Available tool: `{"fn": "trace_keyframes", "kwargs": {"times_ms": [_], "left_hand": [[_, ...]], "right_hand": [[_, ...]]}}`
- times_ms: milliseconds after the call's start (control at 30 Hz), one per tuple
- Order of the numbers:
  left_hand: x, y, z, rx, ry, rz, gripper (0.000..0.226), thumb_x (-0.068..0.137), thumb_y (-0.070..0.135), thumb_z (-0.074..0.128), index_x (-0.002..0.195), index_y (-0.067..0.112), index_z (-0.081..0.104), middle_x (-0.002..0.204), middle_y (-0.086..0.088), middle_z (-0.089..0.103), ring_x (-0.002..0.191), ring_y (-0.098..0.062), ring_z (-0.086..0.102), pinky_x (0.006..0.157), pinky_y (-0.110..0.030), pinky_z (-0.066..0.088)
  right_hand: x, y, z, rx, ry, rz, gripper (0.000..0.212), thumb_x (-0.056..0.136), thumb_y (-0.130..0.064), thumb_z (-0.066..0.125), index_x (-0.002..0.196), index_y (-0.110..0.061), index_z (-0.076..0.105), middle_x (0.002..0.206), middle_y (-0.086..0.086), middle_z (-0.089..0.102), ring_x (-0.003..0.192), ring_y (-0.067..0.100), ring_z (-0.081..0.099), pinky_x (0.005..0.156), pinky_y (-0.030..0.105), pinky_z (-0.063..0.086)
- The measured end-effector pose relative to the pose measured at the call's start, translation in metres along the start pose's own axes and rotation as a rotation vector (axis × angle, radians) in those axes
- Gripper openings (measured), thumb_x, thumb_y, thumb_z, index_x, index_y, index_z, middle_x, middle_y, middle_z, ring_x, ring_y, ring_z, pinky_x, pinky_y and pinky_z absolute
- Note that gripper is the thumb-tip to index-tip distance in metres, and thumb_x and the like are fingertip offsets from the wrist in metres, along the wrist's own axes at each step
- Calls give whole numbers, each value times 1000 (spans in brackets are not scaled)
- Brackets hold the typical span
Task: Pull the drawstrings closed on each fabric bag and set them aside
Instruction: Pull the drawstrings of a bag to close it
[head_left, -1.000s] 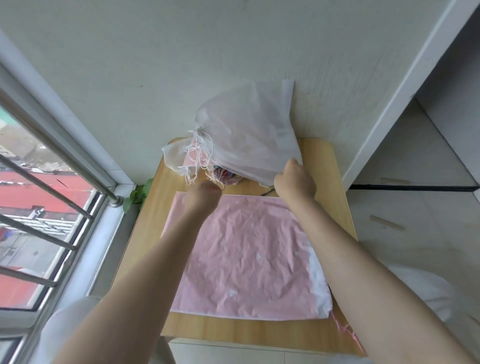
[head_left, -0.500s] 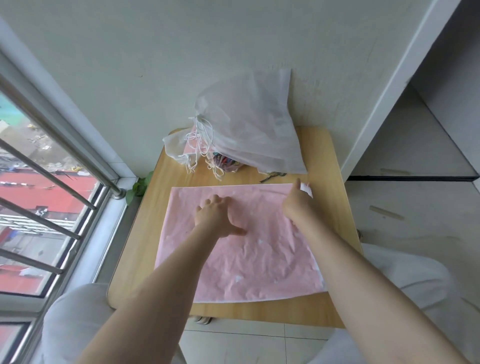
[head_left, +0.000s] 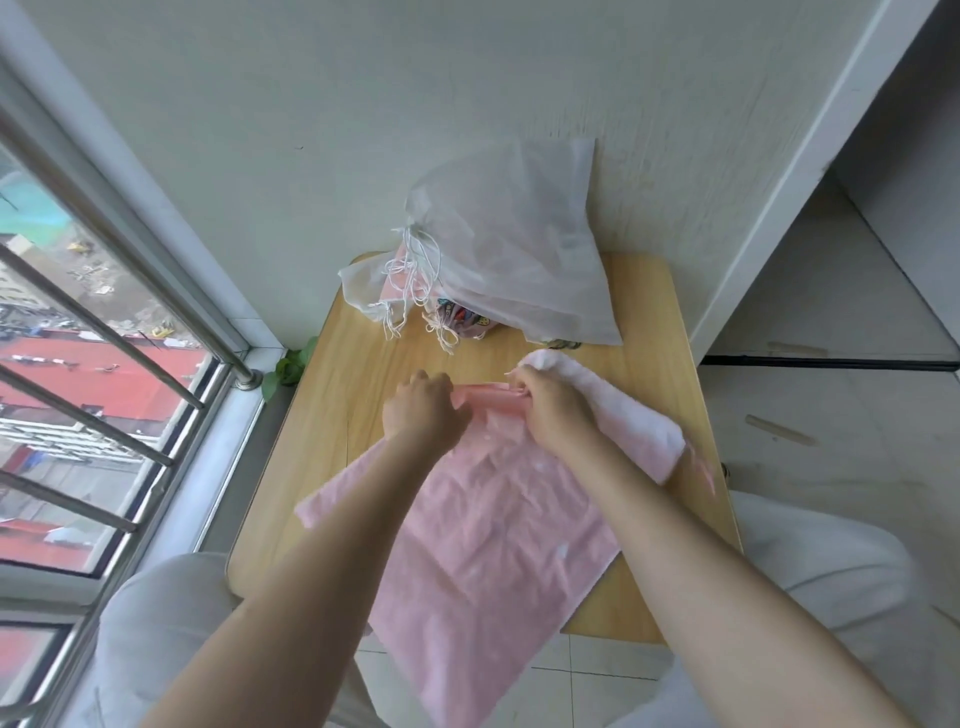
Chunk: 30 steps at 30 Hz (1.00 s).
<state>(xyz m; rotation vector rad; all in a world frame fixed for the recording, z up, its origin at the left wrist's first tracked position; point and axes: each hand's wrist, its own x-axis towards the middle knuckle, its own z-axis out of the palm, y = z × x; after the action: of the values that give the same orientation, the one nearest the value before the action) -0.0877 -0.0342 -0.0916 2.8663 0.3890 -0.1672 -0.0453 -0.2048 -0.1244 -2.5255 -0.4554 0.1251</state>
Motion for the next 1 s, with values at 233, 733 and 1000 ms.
{"fn": "trace_keyframes", "kwargs": {"times_ms": [233,733,1000], "left_hand": [[-4,-25,-4,-405,50,-156,40,91,39,59,57,19,54,55,3,51,59,-22,51,49,-26,34],[-5,-50,-21,-765,-355,-296,47,81,54,66,93,9,72,90,0,70,82,-17,65,70,-27,48],[13,-58,-42,-1402,-376,-451,36,96,44,52,95,13,70,90,-2,69,83,-18,60,77,-31,45]], "right_hand": [[10,-49,9,161,-36,-193,55,92,1,40,136,-31,39,131,6,55,106,29,61,82,42,53],[35,-76,-9,86,-188,50,19,96,-16,49,110,-7,59,100,6,57,87,25,54,68,29,39],[25,-84,3,101,-200,-104,22,98,-19,52,116,-13,64,112,10,57,98,26,57,75,27,38]]}}
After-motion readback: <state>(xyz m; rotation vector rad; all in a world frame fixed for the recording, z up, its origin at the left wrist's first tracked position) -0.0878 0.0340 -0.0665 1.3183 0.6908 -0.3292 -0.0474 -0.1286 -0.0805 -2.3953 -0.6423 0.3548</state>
